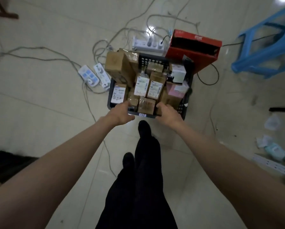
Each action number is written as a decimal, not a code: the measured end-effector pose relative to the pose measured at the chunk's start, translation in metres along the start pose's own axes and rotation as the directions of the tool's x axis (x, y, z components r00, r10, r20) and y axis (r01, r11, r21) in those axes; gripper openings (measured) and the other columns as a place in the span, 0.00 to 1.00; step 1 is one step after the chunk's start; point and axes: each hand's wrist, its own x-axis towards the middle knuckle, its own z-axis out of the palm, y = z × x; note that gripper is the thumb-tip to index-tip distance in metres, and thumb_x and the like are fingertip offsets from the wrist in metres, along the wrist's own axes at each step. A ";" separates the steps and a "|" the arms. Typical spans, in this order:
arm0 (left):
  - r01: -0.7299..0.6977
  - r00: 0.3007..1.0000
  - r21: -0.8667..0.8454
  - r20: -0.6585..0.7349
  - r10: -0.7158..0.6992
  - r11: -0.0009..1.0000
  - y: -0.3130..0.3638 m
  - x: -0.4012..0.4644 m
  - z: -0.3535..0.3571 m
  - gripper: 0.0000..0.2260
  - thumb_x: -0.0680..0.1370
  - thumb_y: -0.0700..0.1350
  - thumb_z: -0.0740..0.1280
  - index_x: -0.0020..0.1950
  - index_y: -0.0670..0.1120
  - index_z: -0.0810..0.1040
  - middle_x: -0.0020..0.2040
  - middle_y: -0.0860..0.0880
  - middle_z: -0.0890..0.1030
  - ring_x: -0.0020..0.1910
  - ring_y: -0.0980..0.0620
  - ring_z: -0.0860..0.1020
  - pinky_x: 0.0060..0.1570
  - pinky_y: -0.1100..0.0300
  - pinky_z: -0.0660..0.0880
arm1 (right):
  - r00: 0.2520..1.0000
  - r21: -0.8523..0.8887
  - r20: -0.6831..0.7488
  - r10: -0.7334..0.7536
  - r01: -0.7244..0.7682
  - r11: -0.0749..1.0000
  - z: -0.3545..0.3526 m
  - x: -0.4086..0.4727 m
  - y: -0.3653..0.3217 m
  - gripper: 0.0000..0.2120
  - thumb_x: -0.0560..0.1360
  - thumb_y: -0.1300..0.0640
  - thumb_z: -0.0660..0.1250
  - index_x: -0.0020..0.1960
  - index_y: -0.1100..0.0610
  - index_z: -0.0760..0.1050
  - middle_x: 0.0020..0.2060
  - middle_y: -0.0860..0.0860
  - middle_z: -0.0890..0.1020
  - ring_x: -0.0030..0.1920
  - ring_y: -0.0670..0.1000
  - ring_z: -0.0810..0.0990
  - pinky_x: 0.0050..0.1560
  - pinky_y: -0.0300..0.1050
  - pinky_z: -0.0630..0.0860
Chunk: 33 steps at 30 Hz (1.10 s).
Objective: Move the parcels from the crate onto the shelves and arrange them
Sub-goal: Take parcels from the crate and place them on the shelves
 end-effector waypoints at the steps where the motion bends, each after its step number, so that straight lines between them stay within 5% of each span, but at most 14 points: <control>1: 0.020 1.000 -0.042 0.014 -0.019 0.999 -0.002 0.018 0.008 0.24 0.76 0.47 0.69 0.70 0.44 0.68 0.66 0.44 0.75 0.64 0.44 0.74 0.55 0.56 0.72 | 1.000 0.017 0.007 0.006 -0.006 1.000 0.005 0.018 0.006 0.24 0.79 0.54 0.67 0.73 0.52 0.64 0.63 0.57 0.74 0.63 0.59 0.74 0.54 0.50 0.73; 7: 0.110 0.992 -0.262 0.083 -0.091 0.959 -0.026 0.117 0.066 0.29 0.74 0.44 0.71 0.73 0.44 0.65 0.67 0.44 0.76 0.63 0.45 0.75 0.58 0.55 0.74 | 0.987 0.255 0.088 0.135 -0.153 0.955 0.055 0.122 0.037 0.27 0.77 0.56 0.69 0.72 0.57 0.63 0.64 0.58 0.75 0.61 0.59 0.76 0.56 0.52 0.76; 13: 0.152 0.988 -0.458 0.084 -0.128 0.876 -0.033 0.204 0.108 0.29 0.76 0.45 0.72 0.73 0.42 0.64 0.61 0.54 0.70 0.59 0.54 0.72 0.55 0.61 0.69 | 0.945 0.521 0.163 0.284 -0.327 0.788 0.106 0.207 0.067 0.43 0.75 0.51 0.74 0.79 0.60 0.53 0.72 0.58 0.70 0.71 0.59 0.70 0.67 0.51 0.71; 19: 0.191 0.982 -0.574 0.110 -0.156 0.796 -0.033 0.231 0.134 0.27 0.74 0.45 0.74 0.70 0.46 0.68 0.59 0.51 0.76 0.58 0.52 0.75 0.55 0.61 0.72 | 0.935 0.709 0.218 0.280 -0.349 0.612 0.133 0.229 0.072 0.36 0.70 0.55 0.78 0.73 0.56 0.66 0.64 0.53 0.78 0.64 0.54 0.77 0.66 0.52 0.76; 24: 0.142 0.989 -0.593 0.049 -0.140 0.793 -0.025 0.202 0.123 0.25 0.74 0.43 0.73 0.69 0.47 0.69 0.59 0.54 0.76 0.57 0.55 0.76 0.48 0.68 0.72 | 0.948 0.770 0.148 0.283 -0.290 0.568 0.121 0.195 0.072 0.26 0.78 0.62 0.67 0.74 0.55 0.65 0.63 0.52 0.78 0.64 0.51 0.76 0.62 0.45 0.75; 29: 0.055 0.998 -0.596 0.011 -0.061 0.801 -0.006 0.150 0.104 0.24 0.75 0.40 0.71 0.70 0.46 0.69 0.60 0.51 0.77 0.58 0.55 0.77 0.46 0.70 0.73 | 0.937 0.834 0.133 0.324 -0.282 0.473 0.099 0.147 0.066 0.18 0.81 0.56 0.60 0.71 0.52 0.66 0.62 0.51 0.77 0.62 0.52 0.77 0.65 0.55 0.76; 33: -0.002 0.998 -0.555 -0.048 -0.030 0.832 0.008 0.102 0.086 0.25 0.75 0.40 0.70 0.70 0.46 0.68 0.60 0.52 0.75 0.57 0.56 0.75 0.47 0.72 0.70 | 0.927 0.882 0.167 0.337 -0.293 0.369 0.078 0.103 0.055 0.13 0.83 0.50 0.55 0.65 0.51 0.68 0.58 0.51 0.78 0.59 0.51 0.78 0.60 0.51 0.79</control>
